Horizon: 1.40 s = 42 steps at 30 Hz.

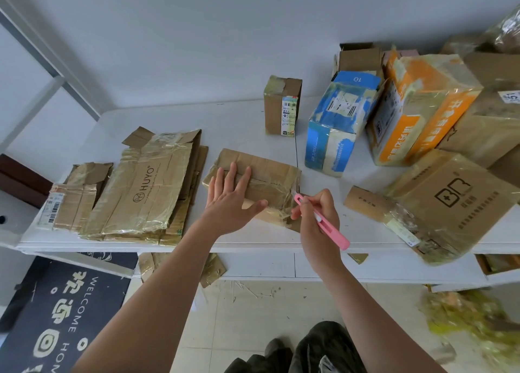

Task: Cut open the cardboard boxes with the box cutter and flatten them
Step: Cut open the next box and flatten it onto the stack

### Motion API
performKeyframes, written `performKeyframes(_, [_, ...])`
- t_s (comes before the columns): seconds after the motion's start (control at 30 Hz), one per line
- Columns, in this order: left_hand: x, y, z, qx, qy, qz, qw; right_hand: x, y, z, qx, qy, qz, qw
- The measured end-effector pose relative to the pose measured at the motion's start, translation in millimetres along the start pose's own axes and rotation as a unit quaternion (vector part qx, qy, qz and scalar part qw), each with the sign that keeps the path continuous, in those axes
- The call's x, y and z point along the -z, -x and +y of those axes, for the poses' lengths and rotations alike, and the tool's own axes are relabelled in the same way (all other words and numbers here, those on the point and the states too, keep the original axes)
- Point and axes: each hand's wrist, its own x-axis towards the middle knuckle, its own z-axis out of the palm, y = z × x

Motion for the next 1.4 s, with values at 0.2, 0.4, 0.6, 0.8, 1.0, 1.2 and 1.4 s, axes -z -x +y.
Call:
performKeyframes(0.2, [0.6,2.6,2.0,0.010,-0.006,0.005,1.000,2.2,4.9,-5.4,0.016,0.018,-0.001,1.000])
performKeyframes(0.4, [0.8,-0.7,4.1,0.022,0.008,-0.002,1.000,3.0,18.4,-6.2,0.025,0.025,-0.027,0.999])
performKeyframes(0.6, [-1.3,0.4,18.5,0.077,0.070,0.059,0.993,17.0,16.2,-12.0,0.014,0.014,-0.059,0.998])
performKeyframes(0.8, [-11.0,3.6,42.5,0.269,0.219,0.154,0.925,43.8,-11.8,-14.4,0.131,0.151,-0.044,0.979])
performKeyframes(1.0, [5.5,-3.8,35.7,0.280,0.321,0.076,0.901,54.1,-67.7,6.2,0.138,0.599,-0.269,0.742])
performKeyframes(1.2, [17.3,5.4,18.1,0.245,0.310,0.020,0.919,44.8,-99.6,24.7,0.079,0.665,-0.344,0.658])
performKeyframes(1.4, [15.5,11.9,16.6,0.249,0.368,0.028,0.895,5.1,-105.9,-5.8,0.029,0.353,-0.247,0.902])
